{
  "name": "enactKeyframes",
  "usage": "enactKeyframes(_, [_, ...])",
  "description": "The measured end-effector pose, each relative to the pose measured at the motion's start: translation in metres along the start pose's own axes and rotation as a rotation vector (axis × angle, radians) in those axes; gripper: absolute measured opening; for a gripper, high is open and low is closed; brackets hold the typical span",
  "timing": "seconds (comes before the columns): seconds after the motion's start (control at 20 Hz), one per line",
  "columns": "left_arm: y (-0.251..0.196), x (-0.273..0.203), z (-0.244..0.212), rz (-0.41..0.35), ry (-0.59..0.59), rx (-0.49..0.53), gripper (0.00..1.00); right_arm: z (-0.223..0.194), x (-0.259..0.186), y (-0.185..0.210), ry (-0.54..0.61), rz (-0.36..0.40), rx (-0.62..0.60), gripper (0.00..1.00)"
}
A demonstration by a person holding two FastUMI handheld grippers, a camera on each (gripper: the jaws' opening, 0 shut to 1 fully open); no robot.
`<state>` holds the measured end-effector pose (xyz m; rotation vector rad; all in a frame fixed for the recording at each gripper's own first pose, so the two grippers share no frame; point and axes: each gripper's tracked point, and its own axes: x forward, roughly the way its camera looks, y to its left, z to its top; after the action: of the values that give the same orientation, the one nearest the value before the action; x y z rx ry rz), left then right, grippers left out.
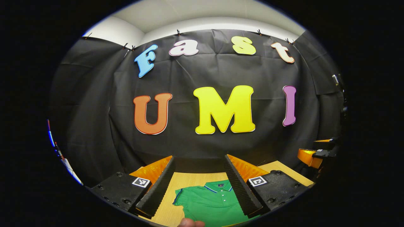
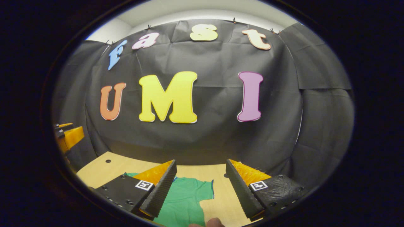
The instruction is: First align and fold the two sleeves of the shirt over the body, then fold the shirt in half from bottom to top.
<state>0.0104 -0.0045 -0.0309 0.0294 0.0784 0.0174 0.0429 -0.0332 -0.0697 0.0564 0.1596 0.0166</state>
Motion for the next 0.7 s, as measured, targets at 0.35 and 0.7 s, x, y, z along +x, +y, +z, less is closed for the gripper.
enactKeyframes(0.35, [-0.010,0.008,-0.009,0.029,0.028,0.001,0.97,-0.082,0.082,-0.034,0.181,0.013,-0.026,0.95])
enactKeyframes(0.7, [-0.024,0.019,-0.011,0.044,0.060,-0.004,0.97,-0.190,0.176,-0.056,0.378,0.030,-0.089,0.95])
